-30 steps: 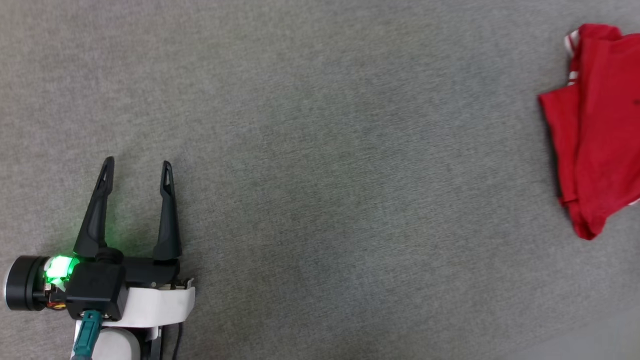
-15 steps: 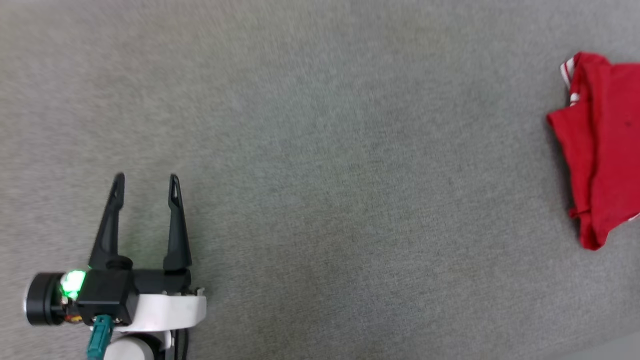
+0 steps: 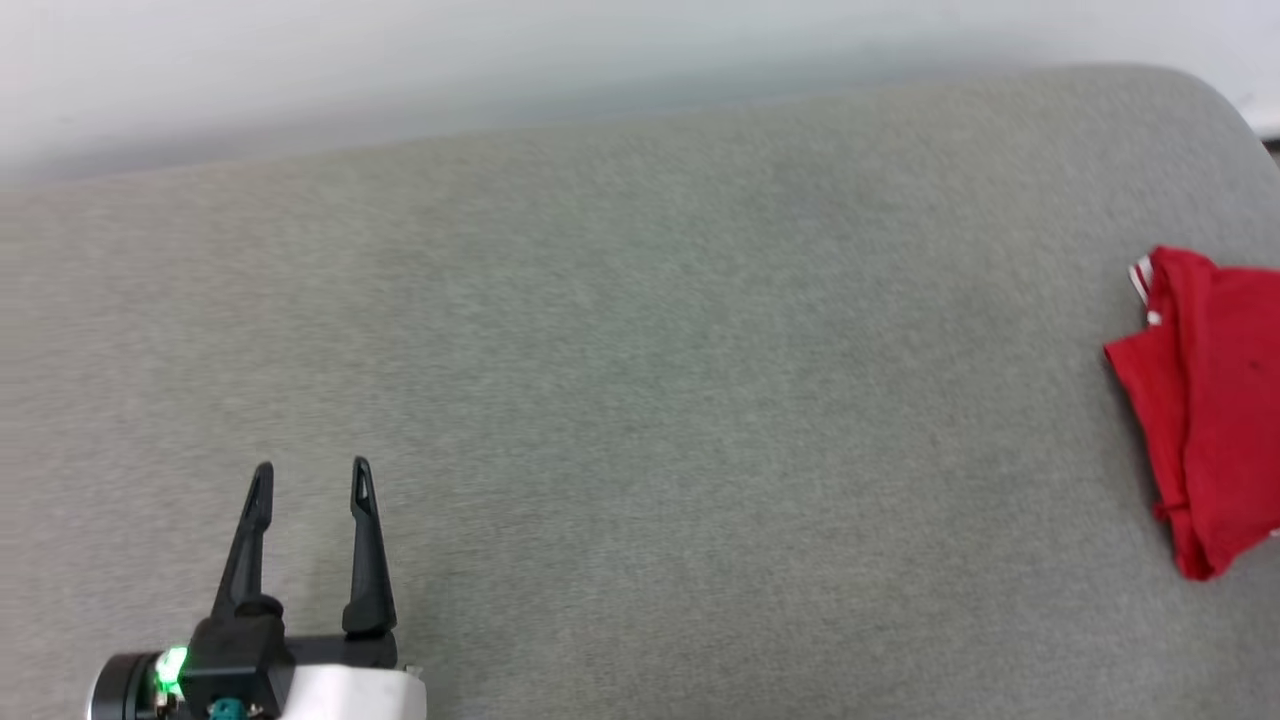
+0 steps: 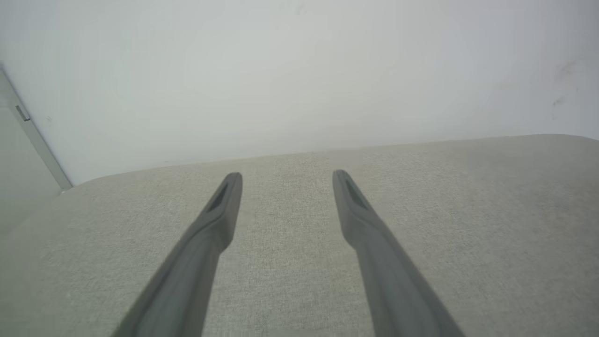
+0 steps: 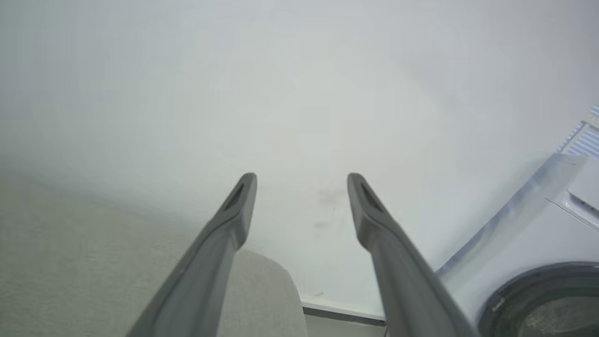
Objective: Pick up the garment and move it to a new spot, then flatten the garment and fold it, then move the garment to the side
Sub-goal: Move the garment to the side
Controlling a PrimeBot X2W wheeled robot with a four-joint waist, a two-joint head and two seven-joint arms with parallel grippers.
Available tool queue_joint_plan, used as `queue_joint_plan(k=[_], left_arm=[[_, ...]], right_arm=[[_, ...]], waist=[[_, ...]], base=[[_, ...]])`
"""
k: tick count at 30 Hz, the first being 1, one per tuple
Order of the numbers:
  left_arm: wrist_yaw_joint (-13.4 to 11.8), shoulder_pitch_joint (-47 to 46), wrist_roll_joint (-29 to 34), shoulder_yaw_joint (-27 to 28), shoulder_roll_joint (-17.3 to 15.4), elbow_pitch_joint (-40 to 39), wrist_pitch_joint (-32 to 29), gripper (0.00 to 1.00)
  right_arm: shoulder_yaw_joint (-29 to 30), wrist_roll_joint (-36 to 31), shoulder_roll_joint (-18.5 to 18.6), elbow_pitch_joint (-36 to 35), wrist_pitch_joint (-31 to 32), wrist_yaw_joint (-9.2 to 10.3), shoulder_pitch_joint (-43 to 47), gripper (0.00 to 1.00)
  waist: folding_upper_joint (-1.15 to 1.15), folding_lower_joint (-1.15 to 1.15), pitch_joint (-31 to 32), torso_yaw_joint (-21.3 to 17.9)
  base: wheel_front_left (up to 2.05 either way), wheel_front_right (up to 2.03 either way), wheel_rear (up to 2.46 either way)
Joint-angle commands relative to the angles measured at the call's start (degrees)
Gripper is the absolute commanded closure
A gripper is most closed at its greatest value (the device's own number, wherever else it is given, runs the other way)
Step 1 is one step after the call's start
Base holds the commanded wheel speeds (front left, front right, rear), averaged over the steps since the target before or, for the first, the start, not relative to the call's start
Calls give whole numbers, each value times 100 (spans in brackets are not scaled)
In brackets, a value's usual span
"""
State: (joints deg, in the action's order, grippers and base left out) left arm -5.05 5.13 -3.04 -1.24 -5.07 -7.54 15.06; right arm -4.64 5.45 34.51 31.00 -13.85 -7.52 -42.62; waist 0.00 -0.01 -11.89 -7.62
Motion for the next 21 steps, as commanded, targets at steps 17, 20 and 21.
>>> queue_joint_plan(k=[17,20,21], left_arm=[[87,348,70,-120,104,483,13,0],[105,431,89,-145,110,585,13,0],[120,441,102,-146,108,607,13,0]], right_arm=[[692,-66,-2412,-2274,-131,5,3002,0],[728,10,-2625,-2356,-131,5,3479,0],[738,15,-2681,-2405,-132,5,3623,0]], waist=[[0,1,962,761],[0,1,1088,825],[0,1,1122,844]], base=[[0,0,0],[0,0,0],[0,0,0]])
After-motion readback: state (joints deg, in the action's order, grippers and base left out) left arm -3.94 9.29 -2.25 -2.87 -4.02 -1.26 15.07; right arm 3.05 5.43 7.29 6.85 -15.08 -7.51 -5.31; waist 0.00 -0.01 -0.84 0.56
